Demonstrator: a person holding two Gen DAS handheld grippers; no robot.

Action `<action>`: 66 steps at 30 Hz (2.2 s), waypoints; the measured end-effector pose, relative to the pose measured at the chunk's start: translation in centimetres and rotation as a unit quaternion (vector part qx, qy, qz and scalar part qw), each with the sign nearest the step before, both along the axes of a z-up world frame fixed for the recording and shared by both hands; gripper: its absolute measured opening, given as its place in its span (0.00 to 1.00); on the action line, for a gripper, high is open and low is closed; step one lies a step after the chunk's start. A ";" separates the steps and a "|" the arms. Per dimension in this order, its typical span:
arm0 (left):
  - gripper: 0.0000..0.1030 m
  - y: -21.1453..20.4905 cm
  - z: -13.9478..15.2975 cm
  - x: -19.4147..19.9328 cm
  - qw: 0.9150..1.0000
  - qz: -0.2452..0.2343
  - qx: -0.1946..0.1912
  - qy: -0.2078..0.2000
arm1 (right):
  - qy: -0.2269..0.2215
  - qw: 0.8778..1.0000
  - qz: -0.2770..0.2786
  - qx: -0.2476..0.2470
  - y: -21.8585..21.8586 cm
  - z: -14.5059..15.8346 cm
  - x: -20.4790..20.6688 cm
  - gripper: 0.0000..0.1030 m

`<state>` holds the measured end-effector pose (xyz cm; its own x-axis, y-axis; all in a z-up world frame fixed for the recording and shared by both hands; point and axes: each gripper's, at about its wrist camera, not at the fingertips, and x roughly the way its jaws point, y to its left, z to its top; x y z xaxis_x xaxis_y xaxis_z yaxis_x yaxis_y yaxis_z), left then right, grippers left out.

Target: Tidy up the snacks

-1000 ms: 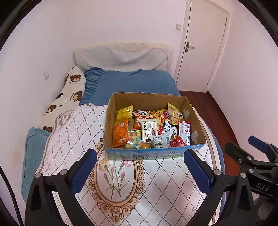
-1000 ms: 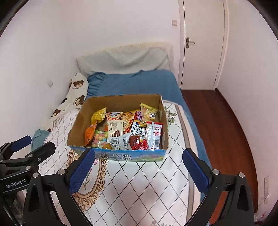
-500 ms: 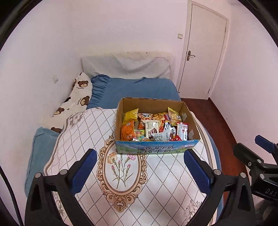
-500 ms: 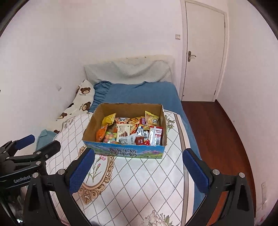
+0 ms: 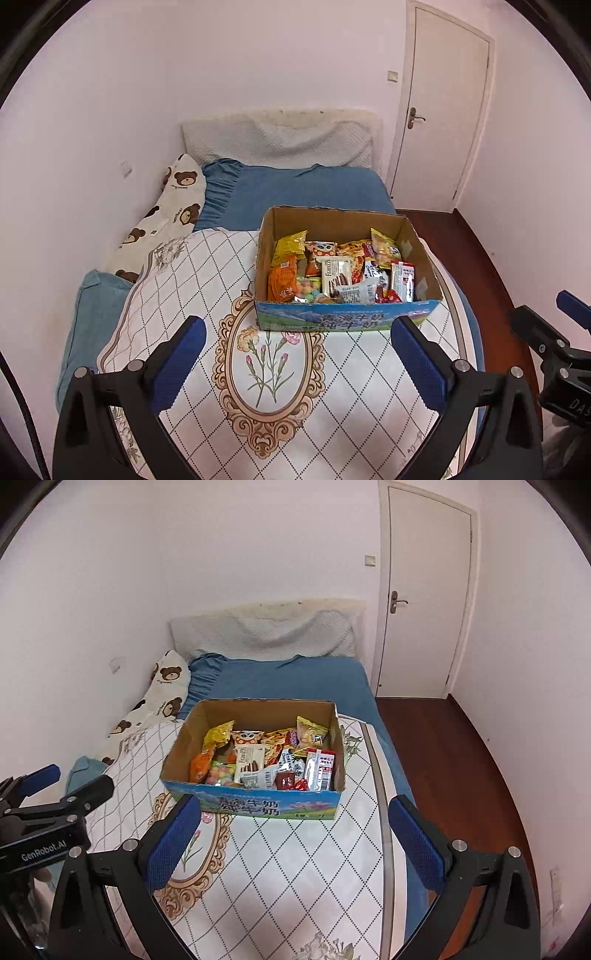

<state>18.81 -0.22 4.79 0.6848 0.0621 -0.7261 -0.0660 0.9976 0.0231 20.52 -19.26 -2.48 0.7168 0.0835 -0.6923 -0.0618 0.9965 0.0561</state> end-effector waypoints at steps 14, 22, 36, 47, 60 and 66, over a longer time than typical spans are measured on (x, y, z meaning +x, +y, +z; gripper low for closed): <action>1.00 -0.2 -3.8 4.9 1.000 0.009 0.007 0.025 | 0.018 1.000 -0.015 -0.001 -0.1 -4.5 5.8 1.00; 1.00 -0.3 -5.6 7.1 0.999 0.010 0.016 0.039 | 0.030 0.999 -0.023 0.004 -0.3 -6.4 8.1 1.00; 1.00 -0.6 -6.3 8.2 0.999 0.007 0.010 0.045 | 0.037 0.999 -0.023 0.000 -0.4 -7.0 9.2 1.00; 1.00 -0.9 -6.2 8.3 0.999 0.004 0.010 0.042 | 0.042 0.999 -0.016 0.009 -0.4 -7.1 9.4 1.00; 1.00 -0.9 -5.9 8.0 0.999 0.001 0.009 0.041 | 0.040 0.999 -0.013 0.011 -0.5 -7.0 9.5 1.00; 1.00 -1.0 -5.6 7.9 0.999 -0.001 0.010 0.038 | 0.039 0.999 -0.011 0.013 -0.7 -6.9 9.5 1.00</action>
